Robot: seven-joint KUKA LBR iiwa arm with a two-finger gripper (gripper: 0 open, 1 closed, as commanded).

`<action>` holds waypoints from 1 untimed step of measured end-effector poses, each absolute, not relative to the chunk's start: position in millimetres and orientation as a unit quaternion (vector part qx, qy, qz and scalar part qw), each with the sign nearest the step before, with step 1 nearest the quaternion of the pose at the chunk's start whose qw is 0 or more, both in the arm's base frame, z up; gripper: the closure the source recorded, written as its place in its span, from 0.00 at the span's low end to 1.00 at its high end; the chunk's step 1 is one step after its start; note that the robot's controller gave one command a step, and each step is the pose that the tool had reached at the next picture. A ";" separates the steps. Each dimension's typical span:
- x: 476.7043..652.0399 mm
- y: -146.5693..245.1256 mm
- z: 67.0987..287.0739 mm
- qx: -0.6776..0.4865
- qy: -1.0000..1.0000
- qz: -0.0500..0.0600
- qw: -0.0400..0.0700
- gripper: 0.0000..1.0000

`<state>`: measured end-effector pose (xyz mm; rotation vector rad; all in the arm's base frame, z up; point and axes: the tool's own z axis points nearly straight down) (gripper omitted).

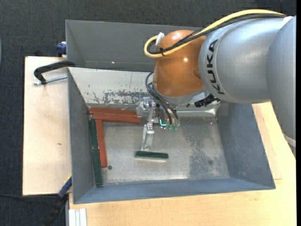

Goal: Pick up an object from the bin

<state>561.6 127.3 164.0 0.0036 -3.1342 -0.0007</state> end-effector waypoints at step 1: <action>563.6 126.9 168.4 0.000 -1.000 -0.001 0.000 0.00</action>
Offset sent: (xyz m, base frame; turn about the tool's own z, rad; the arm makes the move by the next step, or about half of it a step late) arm -0.0620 -0.0131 -0.0839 -0.3505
